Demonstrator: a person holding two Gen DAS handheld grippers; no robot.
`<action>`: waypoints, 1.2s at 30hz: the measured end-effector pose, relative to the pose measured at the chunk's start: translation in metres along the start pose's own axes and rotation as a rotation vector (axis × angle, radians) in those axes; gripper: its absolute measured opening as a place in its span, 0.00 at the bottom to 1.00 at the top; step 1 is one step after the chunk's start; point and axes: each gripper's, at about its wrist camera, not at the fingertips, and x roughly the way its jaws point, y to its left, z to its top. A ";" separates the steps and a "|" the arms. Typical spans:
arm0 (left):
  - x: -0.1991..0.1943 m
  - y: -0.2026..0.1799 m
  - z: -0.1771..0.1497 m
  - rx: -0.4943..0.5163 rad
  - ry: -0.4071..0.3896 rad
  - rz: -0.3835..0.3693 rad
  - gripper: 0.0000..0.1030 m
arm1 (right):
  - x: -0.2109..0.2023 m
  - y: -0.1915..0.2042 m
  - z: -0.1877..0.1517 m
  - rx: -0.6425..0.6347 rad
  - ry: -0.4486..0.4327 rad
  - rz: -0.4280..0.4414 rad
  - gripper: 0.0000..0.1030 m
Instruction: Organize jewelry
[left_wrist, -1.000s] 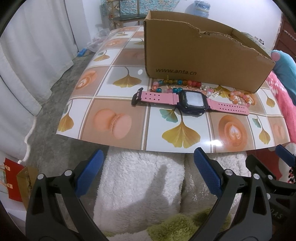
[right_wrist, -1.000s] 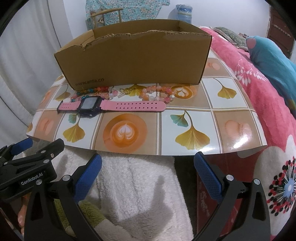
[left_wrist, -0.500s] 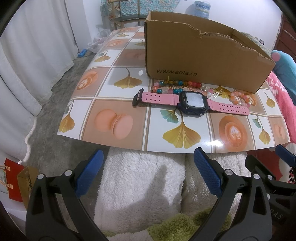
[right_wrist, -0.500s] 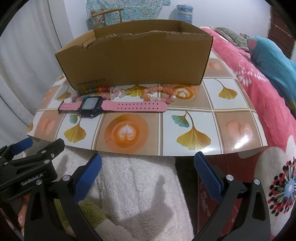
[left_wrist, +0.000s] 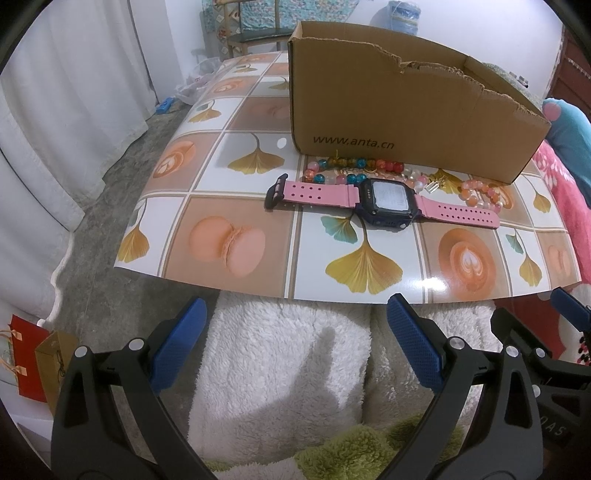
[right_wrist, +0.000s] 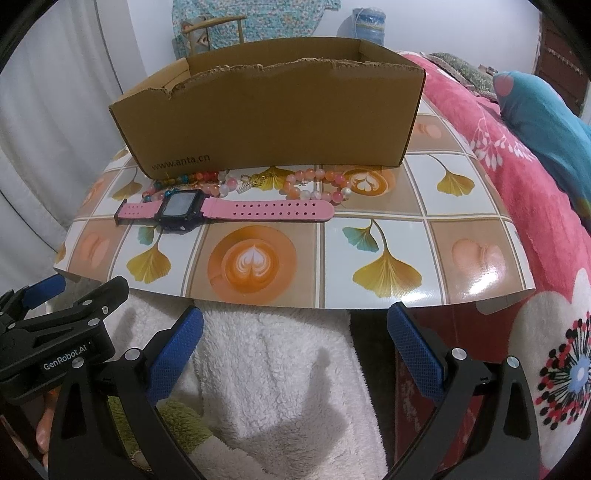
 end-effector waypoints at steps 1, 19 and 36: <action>0.000 0.000 0.000 0.001 -0.001 0.000 0.92 | 0.000 0.000 0.000 0.000 0.000 0.001 0.94; 0.007 0.006 0.002 0.004 -0.005 0.024 0.92 | 0.000 -0.009 0.010 0.000 -0.059 -0.048 0.94; 0.016 0.045 0.036 -0.014 -0.178 -0.287 0.92 | 0.007 0.021 0.040 -0.252 -0.202 0.175 0.94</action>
